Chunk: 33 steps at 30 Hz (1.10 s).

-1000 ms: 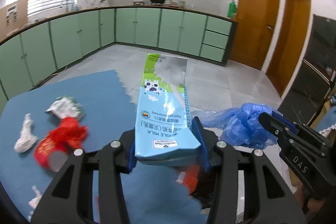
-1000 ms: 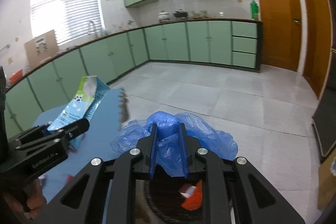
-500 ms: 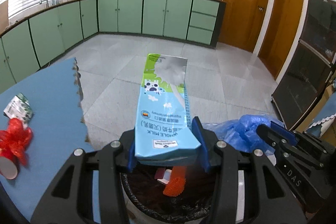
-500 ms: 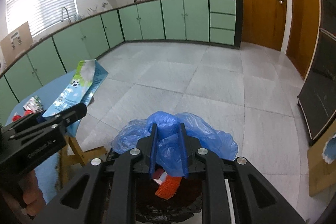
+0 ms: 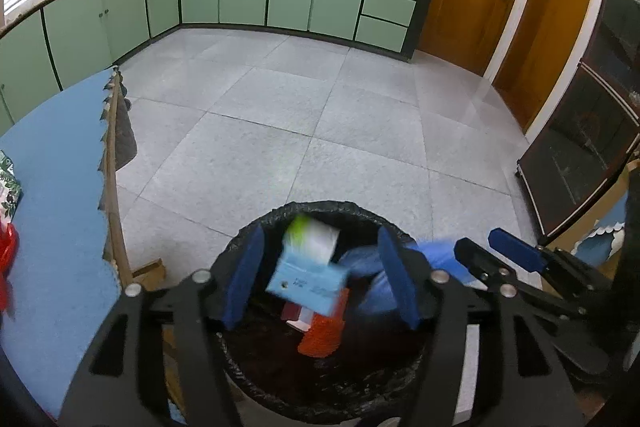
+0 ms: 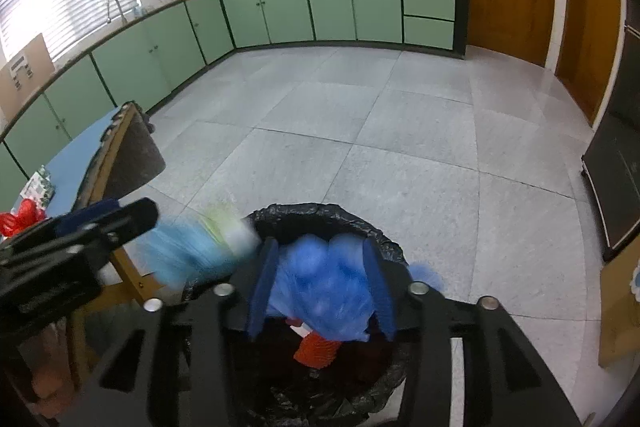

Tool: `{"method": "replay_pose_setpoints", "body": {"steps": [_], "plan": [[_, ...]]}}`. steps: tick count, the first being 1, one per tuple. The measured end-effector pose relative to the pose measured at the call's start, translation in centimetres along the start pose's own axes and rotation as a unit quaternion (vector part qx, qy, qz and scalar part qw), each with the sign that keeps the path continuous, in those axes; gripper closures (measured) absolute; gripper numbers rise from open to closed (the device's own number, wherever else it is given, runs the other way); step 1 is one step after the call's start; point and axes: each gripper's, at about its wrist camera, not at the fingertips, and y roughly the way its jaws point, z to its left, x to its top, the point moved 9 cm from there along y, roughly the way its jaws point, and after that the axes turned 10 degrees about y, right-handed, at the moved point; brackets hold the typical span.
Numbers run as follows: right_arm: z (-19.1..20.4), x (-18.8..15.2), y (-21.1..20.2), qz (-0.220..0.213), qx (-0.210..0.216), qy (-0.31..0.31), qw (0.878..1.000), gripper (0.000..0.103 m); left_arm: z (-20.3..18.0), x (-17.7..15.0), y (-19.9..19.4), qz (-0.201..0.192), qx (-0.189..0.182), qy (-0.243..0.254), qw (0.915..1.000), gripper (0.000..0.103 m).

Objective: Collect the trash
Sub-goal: 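Carry bag and milk carton over the black bin and open both grippers, then move back over the mat and grasp the red scouring pad with the right gripper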

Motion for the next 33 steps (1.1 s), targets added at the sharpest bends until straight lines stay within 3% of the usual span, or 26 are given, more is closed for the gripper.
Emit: {"method": "replay_pose_setpoints", "body": {"steps": [4,7,13,15,22,33], "plan": [[-0.8,0.1,-0.6,-0.009,-0.011,0.018,1.000,0.042,0.8,0.2,-1.3,-0.012,0.008,-0.004,0.9999,0.043],[-0.6,0.5,-2.3,-0.032,-0.020,0.021,0.999,0.024,1.8,0.3,-3.3,-0.027,0.023,-0.011,0.9993,0.040],[1.6,1.6,-7.0,-0.071,-0.011,0.024,0.997,0.006,3.8,0.3,-8.3,-0.062,0.056,-0.013,0.9964,0.035],[2.6,2.0,-8.5,-0.088,-0.004,0.021,0.996,0.006,4.6,0.2,-10.3,-0.074,0.068,-0.014,0.9948,0.029],[7.5,1.9,-13.5,-0.120,0.033,0.008,0.992,0.006,7.6,-1.1,-15.8,-0.097,0.092,-0.035,0.9904,0.023],[16.8,-3.1,-15.7,-0.137,0.065,-0.028,0.988,0.006,17.1,-8.6,-23.5,-0.094,0.180,-0.092,0.9749,0.021]]}}
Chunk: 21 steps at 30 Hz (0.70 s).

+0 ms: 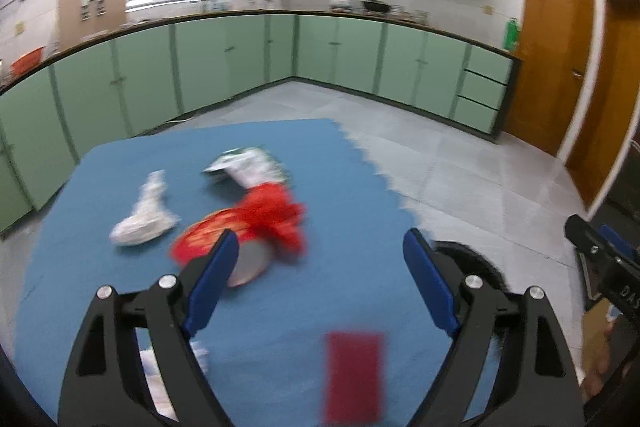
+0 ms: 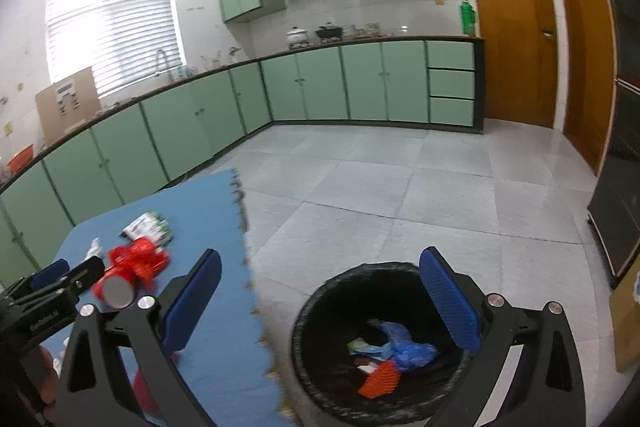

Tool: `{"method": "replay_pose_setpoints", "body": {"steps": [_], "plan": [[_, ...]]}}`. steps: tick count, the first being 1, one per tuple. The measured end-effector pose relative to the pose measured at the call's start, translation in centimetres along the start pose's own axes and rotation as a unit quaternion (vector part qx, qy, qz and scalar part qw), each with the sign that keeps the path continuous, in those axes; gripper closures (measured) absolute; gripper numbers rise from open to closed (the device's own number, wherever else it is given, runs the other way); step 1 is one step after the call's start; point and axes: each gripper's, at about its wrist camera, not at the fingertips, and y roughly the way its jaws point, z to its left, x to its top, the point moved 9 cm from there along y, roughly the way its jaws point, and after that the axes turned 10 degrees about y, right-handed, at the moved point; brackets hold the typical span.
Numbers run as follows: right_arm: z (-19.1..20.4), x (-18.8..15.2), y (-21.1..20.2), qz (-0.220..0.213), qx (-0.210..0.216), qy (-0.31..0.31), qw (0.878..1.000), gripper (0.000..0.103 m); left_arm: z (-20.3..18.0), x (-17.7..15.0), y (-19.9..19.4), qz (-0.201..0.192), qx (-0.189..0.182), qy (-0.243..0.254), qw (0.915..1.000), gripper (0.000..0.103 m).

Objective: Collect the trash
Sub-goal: 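Move back over the mat and grasp the red scouring pad with the right gripper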

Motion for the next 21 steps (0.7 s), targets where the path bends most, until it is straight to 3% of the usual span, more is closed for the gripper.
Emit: {"method": "replay_pose_setpoints", "body": {"steps": [7,14,21], "plan": [[6.6,-4.5,-0.6,-0.014,0.028,-0.039,0.999,0.006,6.9,-4.6,-1.8,0.016,0.058,-0.024,0.9979,0.021],[11.3,-10.6,-0.1,0.005,0.049,-0.073,0.996,0.009,10.8,-8.7,-2.9,0.036,0.077,-0.048,0.9952,0.021],[13.3,-14.7,1.6,0.029,0.029,-0.086,0.995,0.017,12.5,-11.4,-2.8,0.057,0.078,-0.072,0.9927,0.022]]}}
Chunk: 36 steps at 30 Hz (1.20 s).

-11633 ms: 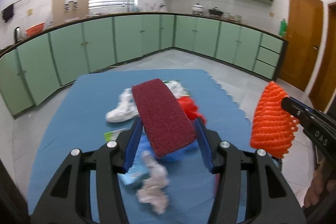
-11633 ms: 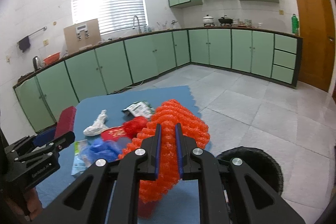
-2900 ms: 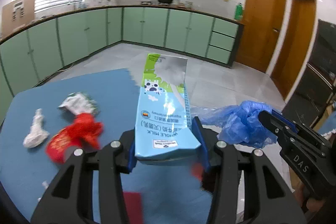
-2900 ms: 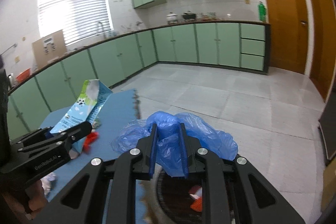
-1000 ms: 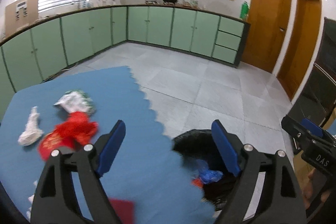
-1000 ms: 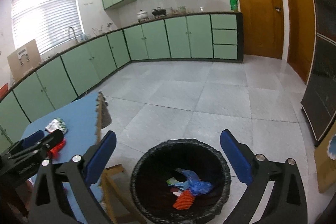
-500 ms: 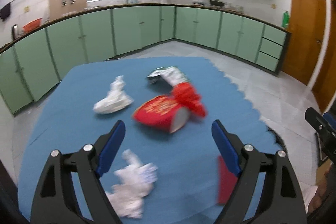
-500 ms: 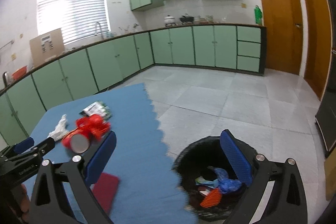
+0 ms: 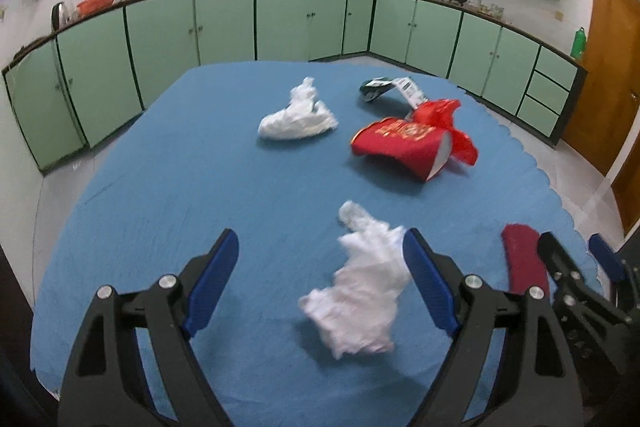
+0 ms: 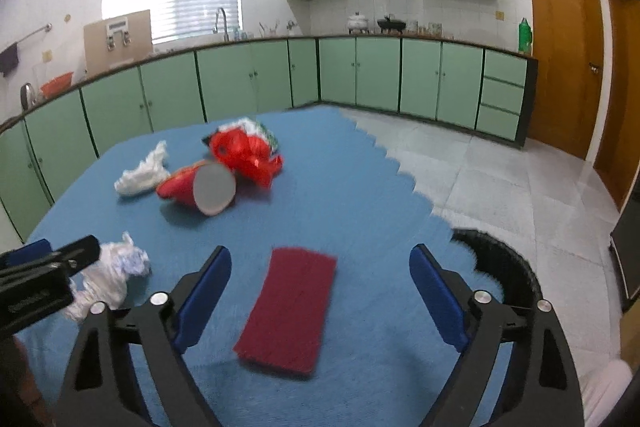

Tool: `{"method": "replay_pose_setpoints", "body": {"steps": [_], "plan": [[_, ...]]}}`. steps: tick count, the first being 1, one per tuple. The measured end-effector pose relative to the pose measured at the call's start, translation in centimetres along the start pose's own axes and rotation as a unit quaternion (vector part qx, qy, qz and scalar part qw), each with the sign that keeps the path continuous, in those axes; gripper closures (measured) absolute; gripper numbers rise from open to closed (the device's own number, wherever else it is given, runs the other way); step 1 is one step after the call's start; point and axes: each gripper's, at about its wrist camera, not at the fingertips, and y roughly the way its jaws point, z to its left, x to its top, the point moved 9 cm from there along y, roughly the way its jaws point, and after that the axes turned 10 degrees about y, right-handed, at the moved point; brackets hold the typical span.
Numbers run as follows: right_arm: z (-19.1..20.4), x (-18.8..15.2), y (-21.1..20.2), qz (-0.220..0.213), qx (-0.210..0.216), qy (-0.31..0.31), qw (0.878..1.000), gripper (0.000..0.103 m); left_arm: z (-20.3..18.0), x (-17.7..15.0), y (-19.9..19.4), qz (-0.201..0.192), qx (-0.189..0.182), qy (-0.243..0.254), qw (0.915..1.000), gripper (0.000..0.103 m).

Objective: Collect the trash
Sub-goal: 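Move back over the mat and grasp the red scouring pad with the right gripper, then grasp the crumpled white tissue with the left gripper while the right holds the pad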

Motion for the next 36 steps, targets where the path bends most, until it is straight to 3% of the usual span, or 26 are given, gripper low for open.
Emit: {"method": "replay_pose_setpoints", "body": {"steps": [5,12,22,33,36], "plan": [[0.6,-1.2,1.5,0.019,-0.006,-0.007,1.000,0.027,1.4,-0.6,0.2,0.006,0.008,-0.010,0.9999,0.022],[1.1,-3.0,2.5,0.053,0.003,-0.016,0.998,0.053,2.0,-1.1,0.7,0.015,0.006,-0.017,0.9997,0.022],[0.5,-2.9,2.4,0.064,0.020,-0.011,0.998,0.057,-0.2,-0.9,1.0,0.018,-0.012,-0.004,0.9998,0.022],[-2.7,0.7,0.9,0.032,0.007,0.016,0.999,0.057,-2.3,0.3,-0.1,-0.002,-0.026,0.005,0.9996,0.018],[-3.0,1.2,0.6,0.026,0.007,0.017,0.999,0.057,-3.0,0.1,0.7,0.011,-0.029,0.010,0.9995,0.018]]}}
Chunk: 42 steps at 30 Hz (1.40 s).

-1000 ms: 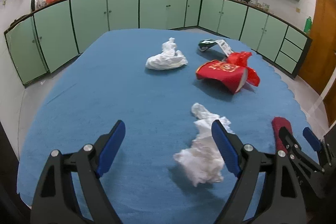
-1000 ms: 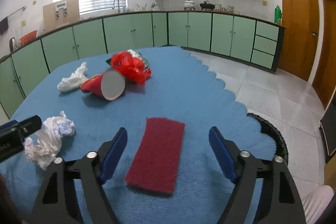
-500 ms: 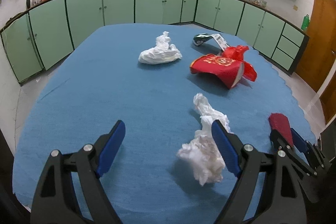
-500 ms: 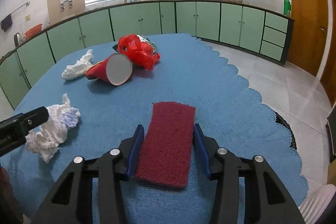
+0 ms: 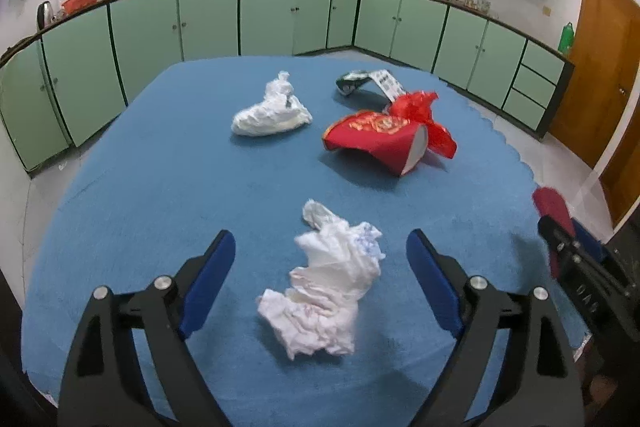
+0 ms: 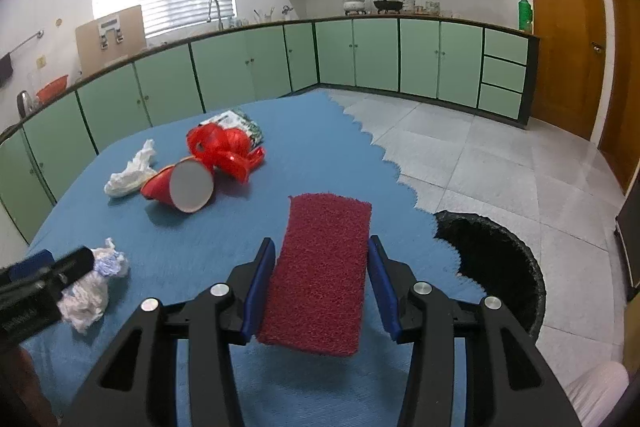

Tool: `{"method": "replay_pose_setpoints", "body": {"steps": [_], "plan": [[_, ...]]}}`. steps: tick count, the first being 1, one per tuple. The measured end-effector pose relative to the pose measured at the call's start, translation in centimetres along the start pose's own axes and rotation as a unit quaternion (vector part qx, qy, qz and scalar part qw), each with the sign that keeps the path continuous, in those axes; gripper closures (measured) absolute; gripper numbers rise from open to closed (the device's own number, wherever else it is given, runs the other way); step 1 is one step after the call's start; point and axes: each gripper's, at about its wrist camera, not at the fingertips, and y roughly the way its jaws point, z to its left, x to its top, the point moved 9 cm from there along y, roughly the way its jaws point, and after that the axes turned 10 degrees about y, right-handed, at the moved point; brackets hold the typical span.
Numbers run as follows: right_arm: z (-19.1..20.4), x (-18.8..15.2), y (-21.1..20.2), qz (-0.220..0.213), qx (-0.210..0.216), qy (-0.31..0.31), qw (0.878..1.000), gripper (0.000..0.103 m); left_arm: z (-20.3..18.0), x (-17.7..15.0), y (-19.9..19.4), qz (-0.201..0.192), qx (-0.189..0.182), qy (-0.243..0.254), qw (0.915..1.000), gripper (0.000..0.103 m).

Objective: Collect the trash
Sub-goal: 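Grasp the crumpled white tissue with the left gripper while the right holds the pad, then carry red pad and white tissue over the bin and open both grippers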

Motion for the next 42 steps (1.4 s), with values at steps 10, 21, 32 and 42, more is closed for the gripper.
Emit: {"method": "replay_pose_setpoints", "body": {"steps": [10,21,32,42], "plan": [[0.0,0.3,-0.3,0.002,0.001,-0.014,1.000,0.056,-1.0,-1.1,1.7,0.029,-0.001,0.011,0.9995,0.072],[0.5,2.6,-2.7,-0.021,0.014,-0.024,0.999,0.056,-1.6,1.9,-1.6,-0.020,-0.011,0.006,0.9997,0.096],[-1.3,6.0,-4.9,-0.043,0.006,-0.013,0.999,0.056,-5.3,5.3,-3.6,-0.054,-0.039,0.034,0.9972,0.097],[-5.3,8.5,-5.7,-0.059,-0.021,-0.003,0.998,0.056,-10.9,7.4,-2.6,-0.061,-0.075,0.066,0.9932,0.097]]}}
